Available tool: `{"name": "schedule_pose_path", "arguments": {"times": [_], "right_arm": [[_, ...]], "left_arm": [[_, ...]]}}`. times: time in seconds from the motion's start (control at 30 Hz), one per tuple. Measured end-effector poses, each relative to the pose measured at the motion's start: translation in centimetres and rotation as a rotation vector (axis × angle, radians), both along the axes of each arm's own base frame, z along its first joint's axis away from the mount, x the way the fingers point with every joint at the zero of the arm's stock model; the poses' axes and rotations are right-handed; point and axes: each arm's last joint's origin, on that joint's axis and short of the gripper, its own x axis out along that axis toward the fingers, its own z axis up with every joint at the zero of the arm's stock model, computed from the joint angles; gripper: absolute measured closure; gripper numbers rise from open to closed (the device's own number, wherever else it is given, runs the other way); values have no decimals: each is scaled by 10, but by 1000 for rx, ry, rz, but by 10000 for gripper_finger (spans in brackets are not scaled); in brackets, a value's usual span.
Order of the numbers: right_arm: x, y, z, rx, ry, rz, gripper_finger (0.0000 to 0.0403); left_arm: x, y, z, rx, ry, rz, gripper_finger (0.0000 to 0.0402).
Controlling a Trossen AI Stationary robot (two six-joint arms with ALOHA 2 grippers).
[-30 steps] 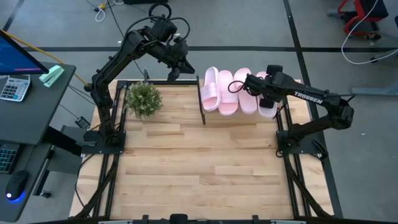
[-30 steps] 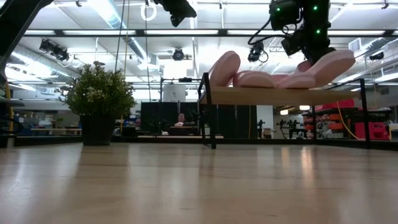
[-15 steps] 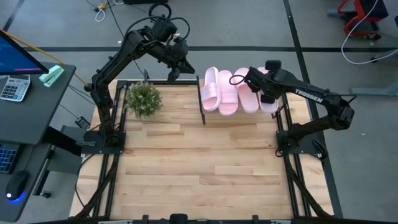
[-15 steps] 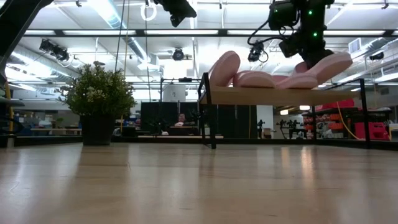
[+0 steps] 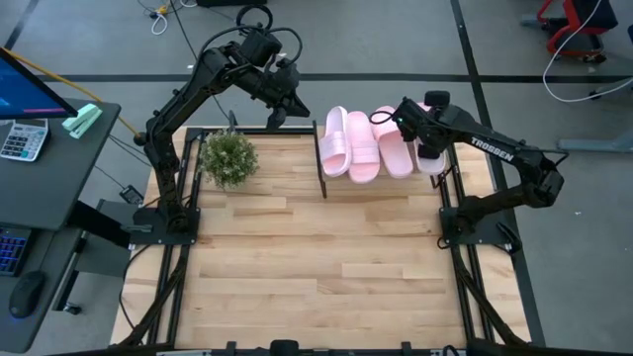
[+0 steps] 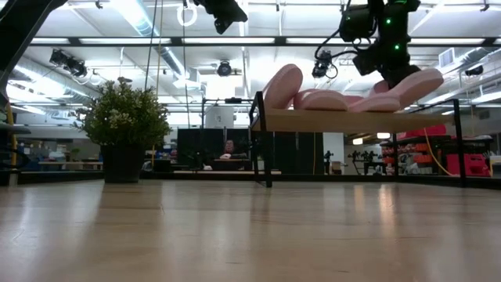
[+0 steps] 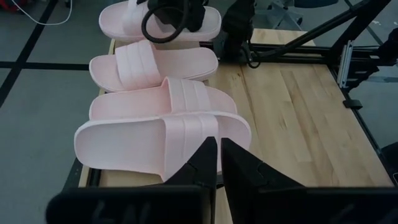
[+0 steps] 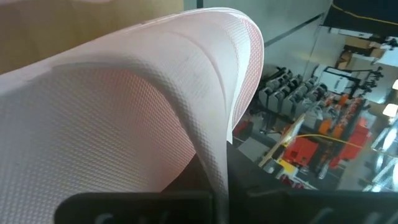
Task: Pick and place slides into the shelf
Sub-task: Adjust the slides on the shelf
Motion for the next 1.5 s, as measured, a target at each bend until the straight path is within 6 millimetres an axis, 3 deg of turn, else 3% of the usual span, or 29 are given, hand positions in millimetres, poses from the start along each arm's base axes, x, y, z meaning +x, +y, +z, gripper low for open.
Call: {"name": "schedule_pose_path", "arguments": {"times": [0.87, 1.3, 1.5], "right_arm": [[-6, -18, 0, 86, -93, 40, 383], [-6, -17, -1, 116, -115, 53, 269], [-7, -18, 0, 48, -53, 18, 210]], "left_arm": [[0, 0, 0, 0, -1, 0, 370], [0, 0, 0, 0, -1, 0, 373], [0, 0, 0, -1, 0, 0, 374]]}}
